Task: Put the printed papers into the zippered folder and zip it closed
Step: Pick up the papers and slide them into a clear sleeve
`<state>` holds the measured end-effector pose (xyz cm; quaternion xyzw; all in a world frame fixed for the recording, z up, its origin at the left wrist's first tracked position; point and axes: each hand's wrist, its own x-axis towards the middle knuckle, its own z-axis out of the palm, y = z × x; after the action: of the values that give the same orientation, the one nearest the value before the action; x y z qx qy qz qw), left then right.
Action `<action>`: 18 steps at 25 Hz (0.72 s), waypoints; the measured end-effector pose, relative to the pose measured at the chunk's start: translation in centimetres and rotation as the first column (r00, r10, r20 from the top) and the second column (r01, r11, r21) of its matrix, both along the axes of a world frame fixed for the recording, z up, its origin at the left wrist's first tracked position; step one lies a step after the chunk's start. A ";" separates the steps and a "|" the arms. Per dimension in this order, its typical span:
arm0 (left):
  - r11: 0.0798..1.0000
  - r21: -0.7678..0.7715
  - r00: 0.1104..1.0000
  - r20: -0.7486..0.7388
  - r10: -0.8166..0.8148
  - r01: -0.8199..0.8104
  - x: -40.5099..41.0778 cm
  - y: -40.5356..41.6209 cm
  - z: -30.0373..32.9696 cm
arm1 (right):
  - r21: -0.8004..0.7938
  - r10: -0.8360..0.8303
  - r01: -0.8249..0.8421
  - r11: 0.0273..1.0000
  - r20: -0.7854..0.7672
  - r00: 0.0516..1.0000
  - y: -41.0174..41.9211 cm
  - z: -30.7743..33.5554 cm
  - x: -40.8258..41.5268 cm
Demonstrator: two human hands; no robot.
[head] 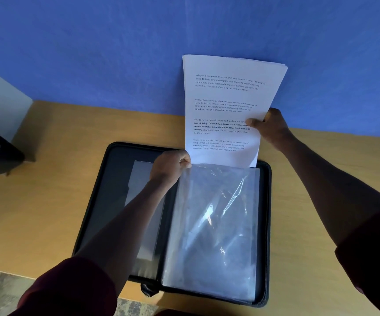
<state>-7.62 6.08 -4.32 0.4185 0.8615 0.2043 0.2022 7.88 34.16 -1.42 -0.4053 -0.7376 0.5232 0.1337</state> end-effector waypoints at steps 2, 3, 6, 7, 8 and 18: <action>0.999 0.005 0.999 -0.018 -0.043 0.043 -0.5 0.2 0.2 | 0.000 0.005 -0.005 1.000 0.005 1.000 0.3 0.0 -0.1; 0.998 0.015 0.998 -0.040 -0.057 0.058 -0.6 0.3 0.3 | -0.002 0.011 -0.011 1.000 0.007 1.000 0.4 -0.1 -0.1; 0.997 0.008 0.995 -0.063 -0.073 0.074 -0.4 0.9 0.4 | -0.005 0.024 -0.023 1.000 0.053 0.998 0.2 -0.4 0.2; 0.997 0.002 0.995 -0.067 -0.075 0.075 -0.2 1.0 0.3 | -0.001 0.019 -0.019 1.000 0.059 0.998 0.2 -0.5 0.3; 0.997 0.001 0.994 -0.074 -0.078 0.079 -0.1 1.0 0.3 | 0.004 0.010 -0.011 1.000 0.057 0.998 0.2 -0.4 0.3; 0.987 -0.003 0.984 -0.076 -0.163 0.163 0.4 1.2 0.8 | -0.052 -0.036 0.035 0.998 -0.014 0.999 -0.5 0.0 -1.0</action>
<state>-7.23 7.32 -3.56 0.4955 0.8311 0.1722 0.1848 6.83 33.71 -1.45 -0.4178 -0.7155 0.5427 0.1377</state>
